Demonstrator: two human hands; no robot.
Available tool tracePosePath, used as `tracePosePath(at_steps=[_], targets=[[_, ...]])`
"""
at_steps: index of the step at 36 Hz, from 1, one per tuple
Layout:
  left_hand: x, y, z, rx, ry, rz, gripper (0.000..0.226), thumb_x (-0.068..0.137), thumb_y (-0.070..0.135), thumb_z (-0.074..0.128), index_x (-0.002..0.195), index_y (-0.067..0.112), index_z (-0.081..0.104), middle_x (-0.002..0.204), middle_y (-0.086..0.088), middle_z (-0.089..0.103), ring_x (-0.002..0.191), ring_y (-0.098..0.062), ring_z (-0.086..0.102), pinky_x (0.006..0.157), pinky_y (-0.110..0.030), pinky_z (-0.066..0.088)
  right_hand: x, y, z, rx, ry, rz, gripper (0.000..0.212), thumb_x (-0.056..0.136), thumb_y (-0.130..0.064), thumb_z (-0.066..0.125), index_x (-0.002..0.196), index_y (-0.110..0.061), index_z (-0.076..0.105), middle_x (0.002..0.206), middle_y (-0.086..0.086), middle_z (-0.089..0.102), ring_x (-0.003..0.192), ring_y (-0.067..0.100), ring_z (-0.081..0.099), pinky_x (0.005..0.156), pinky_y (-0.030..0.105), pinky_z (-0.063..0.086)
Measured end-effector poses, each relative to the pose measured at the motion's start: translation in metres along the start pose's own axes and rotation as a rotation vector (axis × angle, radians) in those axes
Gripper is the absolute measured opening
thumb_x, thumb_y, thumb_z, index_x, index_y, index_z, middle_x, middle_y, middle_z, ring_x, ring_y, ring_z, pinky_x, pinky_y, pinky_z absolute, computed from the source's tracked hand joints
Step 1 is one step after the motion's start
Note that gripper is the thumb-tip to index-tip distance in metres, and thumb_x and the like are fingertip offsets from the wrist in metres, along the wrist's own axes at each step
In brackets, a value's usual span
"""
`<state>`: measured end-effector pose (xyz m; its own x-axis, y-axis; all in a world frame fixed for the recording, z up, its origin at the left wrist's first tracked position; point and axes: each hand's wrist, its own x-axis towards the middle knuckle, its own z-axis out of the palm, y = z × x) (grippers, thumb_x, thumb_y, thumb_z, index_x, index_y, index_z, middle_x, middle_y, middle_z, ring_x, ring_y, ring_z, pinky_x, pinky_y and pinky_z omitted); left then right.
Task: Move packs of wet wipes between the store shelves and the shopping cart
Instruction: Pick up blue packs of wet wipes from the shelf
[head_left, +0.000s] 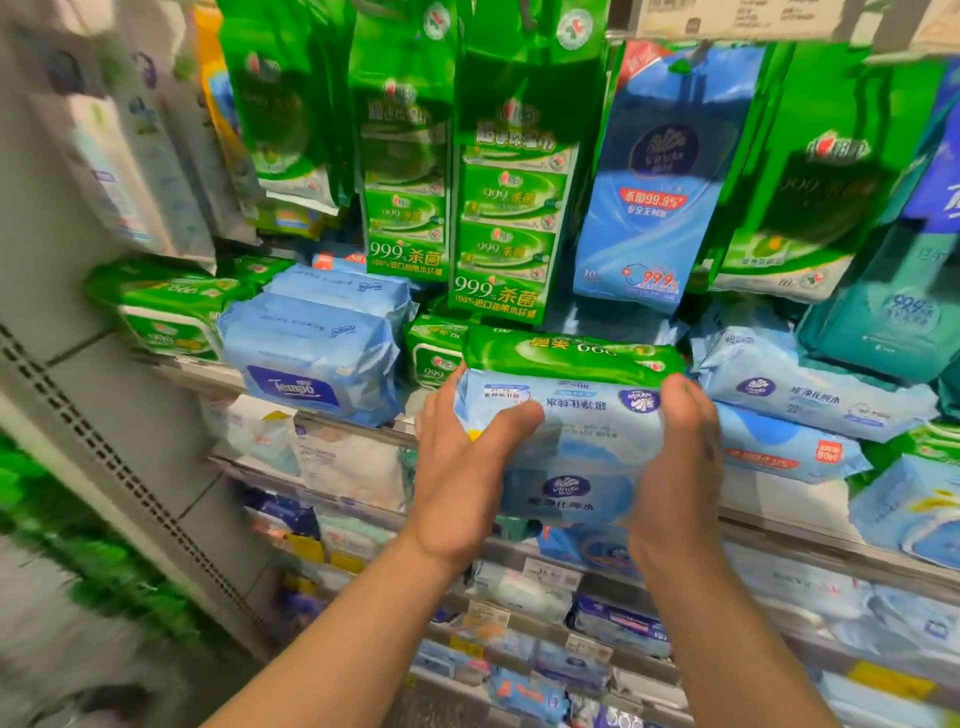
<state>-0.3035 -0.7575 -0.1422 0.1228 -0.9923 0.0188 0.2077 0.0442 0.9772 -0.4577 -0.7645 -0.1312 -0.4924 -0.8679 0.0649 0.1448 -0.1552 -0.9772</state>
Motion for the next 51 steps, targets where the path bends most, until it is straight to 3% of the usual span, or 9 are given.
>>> tracePosePath(at_steps=[4,10,16,21,32,36,40,44,51], targets=[[-0.013,0.016,-0.019,-0.003,0.029,0.077,0.101,0.051,0.079,0.080,0.138,0.035,0.052,0.141,-0.006,0.057,0.133,-0.031,0.054,0.110,-0.063,0.040,-0.020,-0.003,0.012,0.081,-0.050,0.005,0.040,0.073,-0.059,0.058,0.107,-0.040,0.051,0.124,0.006,0.060,0.112,0.022,0.062,0.094,0.046,0.051],[-0.028,0.033,-0.066,-0.039,0.154,0.073,0.069,0.060,0.047,0.071,0.126,0.030,0.061,0.131,-0.010,0.063,0.121,-0.031,0.062,0.106,-0.063,0.045,-0.058,-0.007,0.048,0.057,-0.111,-0.037,0.049,0.070,-0.063,0.057,0.111,-0.036,0.054,0.125,0.003,0.059,0.125,0.027,0.056,0.112,0.056,0.039],[-0.051,0.047,-0.140,-0.121,0.250,0.070,0.071,0.057,0.045,0.069,0.127,0.033,0.061,0.124,-0.001,0.071,0.116,-0.026,0.068,0.103,-0.055,0.050,-0.119,-0.004,0.108,0.129,-0.219,-0.009,0.076,0.074,-0.058,0.061,0.136,-0.015,0.053,0.123,-0.003,0.061,0.111,0.004,0.061,0.097,0.030,0.048],[-0.085,0.064,-0.229,-0.191,0.360,0.037,0.050,0.062,0.043,0.069,0.112,0.041,0.066,0.118,-0.007,0.073,0.110,-0.034,0.070,0.099,-0.067,0.049,-0.180,0.014,0.178,0.174,-0.368,0.080,0.022,0.094,-0.037,0.060,0.113,-0.027,0.061,0.107,-0.004,0.061,0.095,0.004,0.063,0.086,0.028,0.051],[-0.179,0.096,-0.420,-0.120,0.742,0.032,0.089,0.056,0.065,0.071,0.138,0.034,0.053,0.131,-0.002,0.068,0.108,-0.027,0.071,0.092,-0.057,0.056,-0.338,0.058,0.316,0.099,-0.731,0.362,0.010,0.102,-0.031,0.052,0.110,-0.026,0.054,0.096,0.004,0.065,0.068,0.006,0.070,0.053,0.021,0.052],[-0.212,0.101,-0.477,-0.121,0.830,0.005,0.090,0.057,0.067,0.070,0.138,0.032,0.051,0.125,-0.003,0.071,0.102,-0.027,0.074,0.086,-0.059,0.058,-0.397,0.072,0.356,0.082,-0.849,0.408,0.043,0.090,-0.046,0.062,0.123,-0.019,0.056,0.111,0.009,0.067,0.091,0.018,0.072,0.078,0.041,0.060],[-0.239,0.104,-0.525,-0.160,0.926,-0.004,0.075,0.071,0.061,0.072,0.138,0.034,0.052,0.118,0.011,0.073,0.091,-0.010,0.075,0.066,-0.035,0.055,-0.446,0.090,0.391,0.036,-0.976,0.517,0.067,0.090,-0.052,0.061,0.145,-0.018,0.044,0.114,0.009,0.071,0.093,0.025,0.075,0.070,0.038,0.058],[-0.260,0.100,-0.568,-0.198,1.016,-0.042,0.072,0.078,0.056,0.071,0.141,0.031,0.049,0.123,-0.001,0.071,0.093,-0.021,0.076,0.058,-0.032,0.055,-0.483,0.107,0.424,-0.045,-1.076,0.544,0.047,0.100,-0.049,0.053,0.139,-0.025,0.043,0.122,0.002,0.065,0.100,0.018,0.072,0.074,0.036,0.058],[-0.275,0.095,-0.651,-0.196,1.205,-0.094,0.095,0.062,0.063,0.072,0.146,0.029,0.043,0.122,-0.005,0.071,0.094,-0.026,0.076,0.062,-0.036,0.057,-0.546,0.159,0.498,-0.112,-1.261,0.666,0.064,0.090,-0.060,0.057,0.139,-0.020,0.049,0.122,0.014,0.069,0.102,0.031,0.073,0.077,0.047,0.061]])
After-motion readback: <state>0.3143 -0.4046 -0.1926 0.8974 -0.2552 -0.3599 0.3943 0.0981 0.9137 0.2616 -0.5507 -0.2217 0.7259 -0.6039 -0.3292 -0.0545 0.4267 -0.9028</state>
